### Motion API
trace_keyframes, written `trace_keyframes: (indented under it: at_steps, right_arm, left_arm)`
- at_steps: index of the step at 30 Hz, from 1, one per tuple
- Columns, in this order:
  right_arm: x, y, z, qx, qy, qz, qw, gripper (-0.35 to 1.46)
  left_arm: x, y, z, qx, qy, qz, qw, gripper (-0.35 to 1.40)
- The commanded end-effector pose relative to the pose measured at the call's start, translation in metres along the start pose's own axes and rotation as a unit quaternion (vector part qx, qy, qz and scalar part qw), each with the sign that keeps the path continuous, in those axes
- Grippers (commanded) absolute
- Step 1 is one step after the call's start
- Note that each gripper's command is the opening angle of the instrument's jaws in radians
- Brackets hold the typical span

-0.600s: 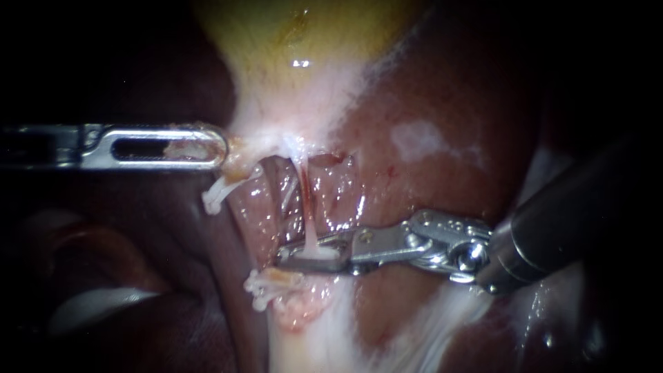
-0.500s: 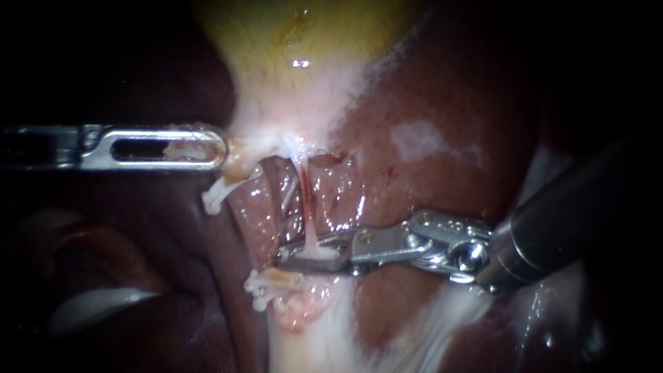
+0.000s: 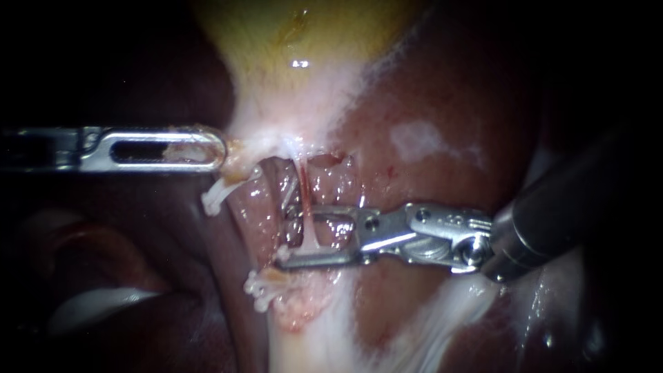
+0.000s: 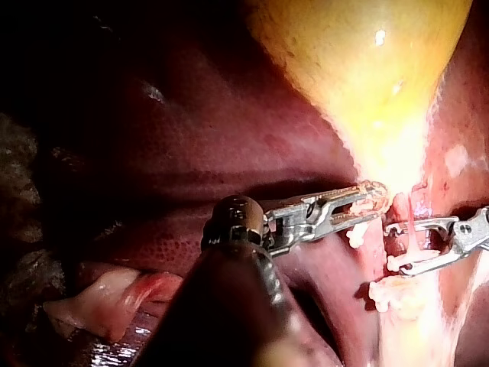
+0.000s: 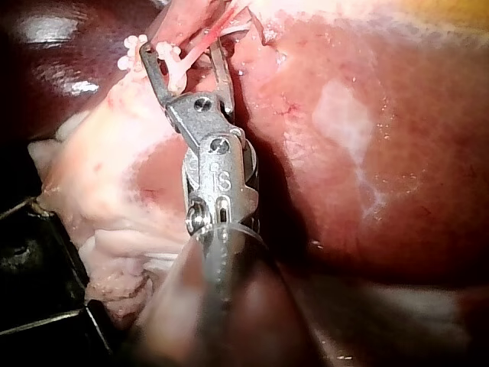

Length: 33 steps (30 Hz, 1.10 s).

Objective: Going back first clip right tube

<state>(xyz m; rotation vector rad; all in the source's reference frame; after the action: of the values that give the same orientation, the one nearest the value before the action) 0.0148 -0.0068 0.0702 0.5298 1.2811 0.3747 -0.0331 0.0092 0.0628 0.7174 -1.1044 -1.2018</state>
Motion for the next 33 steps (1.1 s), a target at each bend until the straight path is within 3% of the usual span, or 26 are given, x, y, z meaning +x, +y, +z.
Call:
trace_keyframes:
  at_steps: [1,11,17,24,33]
  right_arm:
    - [0.0000,0.0000,-0.0001,0.002,0.000,-0.004,1.0000,0.50]
    - [0.0002,-0.0006,-0.0025,0.013,-0.001,-0.036,0.9993,0.50]
    - [0.0025,-0.0002,-0.0068,0.017,-0.001,-0.073,0.9972,0.50]
    - [0.0048,-0.0007,-0.0115,0.020,-0.002,-0.100,0.9948,0.50]
    - [0.0051,-0.0013,-0.0141,0.022,-0.003,-0.107,0.9940,0.50]
  left_arm:
    - [0.0000,0.0000,-0.0001,0.000,0.000,0.000,1.0000,-0.35]
    - [0.0000,0.0000,-0.0002,0.000,0.000,0.000,1.0000,-0.35]
    - [0.0000,0.0000,-0.0003,0.000,0.001,0.001,1.0000,-0.35]
    - [0.0000,0.0000,-0.0003,0.000,0.001,0.001,1.0000,-0.35]
    - [0.0000,0.0001,-0.0001,0.000,0.000,0.001,1.0000,-0.35]
